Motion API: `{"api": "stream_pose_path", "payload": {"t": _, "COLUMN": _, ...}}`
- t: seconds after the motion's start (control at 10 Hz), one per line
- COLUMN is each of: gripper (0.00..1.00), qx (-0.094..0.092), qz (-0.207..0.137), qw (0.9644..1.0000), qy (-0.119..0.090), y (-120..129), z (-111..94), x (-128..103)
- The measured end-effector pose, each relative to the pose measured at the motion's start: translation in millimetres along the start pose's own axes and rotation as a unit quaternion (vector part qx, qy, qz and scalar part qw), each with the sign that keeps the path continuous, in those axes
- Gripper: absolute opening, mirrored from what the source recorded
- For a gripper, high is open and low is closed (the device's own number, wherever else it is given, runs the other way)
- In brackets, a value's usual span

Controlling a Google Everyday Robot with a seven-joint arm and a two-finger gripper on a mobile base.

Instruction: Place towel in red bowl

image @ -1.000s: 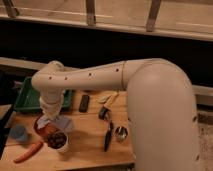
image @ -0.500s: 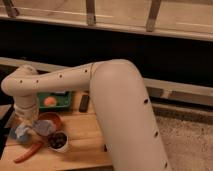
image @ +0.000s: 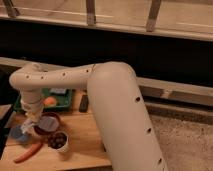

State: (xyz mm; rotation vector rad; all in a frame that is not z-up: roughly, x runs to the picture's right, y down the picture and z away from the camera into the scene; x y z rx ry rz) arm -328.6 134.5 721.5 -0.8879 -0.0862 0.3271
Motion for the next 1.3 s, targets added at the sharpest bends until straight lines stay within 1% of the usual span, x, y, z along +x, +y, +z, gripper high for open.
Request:
{"api": "stream_pose_path", "payload": {"t": 0.1, "gripper": 0.77, "qx": -0.003, "qz": 0.004, "qw": 1.0000, "qy": -0.001, "y": -2.6, "z": -0.4, "x": 4.1}}
{"api": "stream_pose_path", "payload": {"t": 0.2, "gripper": 0.80, "qx": -0.006, "qz": 0.006, "qw": 1.0000, "qy": -0.002, "y": -4.1, "z": 0.0, "x": 7.4}}
{"api": "stream_pose_path", "payload": {"t": 0.5, "gripper": 0.80, "qx": -0.013, "qz": 0.008, "qw": 0.9999, "qy": -0.004, "y": -5.1, "z": -1.3, "x": 11.7}}
{"api": "stream_pose_path", "payload": {"t": 0.7, "gripper": 0.80, "qx": -0.011, "qz": 0.009, "qw": 0.9999, "qy": -0.009, "y": -7.0, "z": -6.2, "x": 13.3}}
{"api": "stream_pose_path", "payload": {"t": 0.8, "gripper": 0.80, "qx": -0.005, "qz": 0.010, "qw": 0.9998, "qy": -0.014, "y": -9.0, "z": -13.5, "x": 12.8}}
{"api": "stream_pose_path", "payload": {"t": 0.9, "gripper": 0.80, "qx": 0.006, "qz": 0.014, "qw": 0.9996, "qy": -0.022, "y": -13.3, "z": -26.6, "x": 12.4}}
{"api": "stream_pose_path", "payload": {"t": 1.1, "gripper": 0.80, "qx": 0.034, "qz": 0.029, "qw": 0.9981, "qy": -0.042, "y": -26.5, "z": -61.0, "x": 11.0}}
{"api": "stream_pose_path", "payload": {"t": 1.2, "gripper": 0.80, "qx": 0.051, "qz": 0.043, "qw": 0.9965, "qy": -0.049, "y": -38.7, "z": -78.4, "x": 11.7}}
{"api": "stream_pose_path", "payload": {"t": 1.3, "gripper": 0.80, "qx": 0.067, "qz": 0.070, "qw": 0.9937, "qy": -0.057, "y": -55.1, "z": -93.3, "x": 14.8}}
